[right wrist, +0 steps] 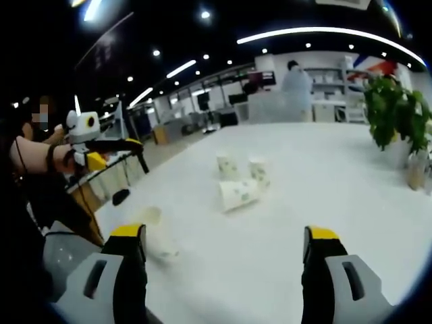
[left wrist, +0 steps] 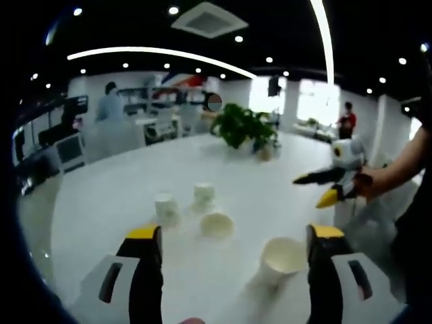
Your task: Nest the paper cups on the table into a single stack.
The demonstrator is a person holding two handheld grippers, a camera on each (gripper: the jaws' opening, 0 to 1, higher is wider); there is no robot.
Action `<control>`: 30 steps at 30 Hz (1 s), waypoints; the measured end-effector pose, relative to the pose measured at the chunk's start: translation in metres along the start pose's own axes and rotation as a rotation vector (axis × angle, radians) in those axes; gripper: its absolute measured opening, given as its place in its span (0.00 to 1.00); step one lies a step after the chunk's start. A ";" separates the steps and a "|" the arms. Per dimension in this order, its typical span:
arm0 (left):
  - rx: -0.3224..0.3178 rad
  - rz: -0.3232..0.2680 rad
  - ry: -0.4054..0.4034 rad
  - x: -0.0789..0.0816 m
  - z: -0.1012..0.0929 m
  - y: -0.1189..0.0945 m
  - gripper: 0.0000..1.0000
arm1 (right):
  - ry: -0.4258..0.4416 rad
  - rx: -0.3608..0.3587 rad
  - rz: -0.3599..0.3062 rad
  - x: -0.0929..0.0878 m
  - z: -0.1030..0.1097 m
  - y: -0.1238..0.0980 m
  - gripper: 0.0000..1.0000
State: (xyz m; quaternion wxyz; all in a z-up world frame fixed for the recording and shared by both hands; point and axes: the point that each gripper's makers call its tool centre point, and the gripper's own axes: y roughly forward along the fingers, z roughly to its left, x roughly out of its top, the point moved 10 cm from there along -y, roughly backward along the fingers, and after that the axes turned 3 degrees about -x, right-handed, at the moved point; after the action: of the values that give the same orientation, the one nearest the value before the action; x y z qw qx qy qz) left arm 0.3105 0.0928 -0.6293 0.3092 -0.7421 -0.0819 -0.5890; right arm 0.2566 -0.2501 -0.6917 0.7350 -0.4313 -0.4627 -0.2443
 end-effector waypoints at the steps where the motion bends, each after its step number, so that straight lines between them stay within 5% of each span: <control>1: 0.001 0.001 -0.002 -0.001 0.000 0.000 0.91 | 0.002 0.000 0.001 0.000 0.000 0.000 0.95; 9: 0.025 -0.009 -0.013 -0.005 0.000 -0.003 1.00 | -0.002 0.006 0.005 -0.001 0.000 0.001 0.95; 30: 0.044 -0.013 -0.014 -0.012 0.000 -0.003 1.00 | -0.029 0.033 0.015 0.010 -0.002 0.016 0.95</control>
State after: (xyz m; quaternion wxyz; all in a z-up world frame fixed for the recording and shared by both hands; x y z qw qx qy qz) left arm 0.3051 0.0981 -0.6391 0.3210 -0.7389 -0.1017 -0.5836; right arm 0.2740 -0.2433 -0.6891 0.7370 -0.4263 -0.4740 -0.2247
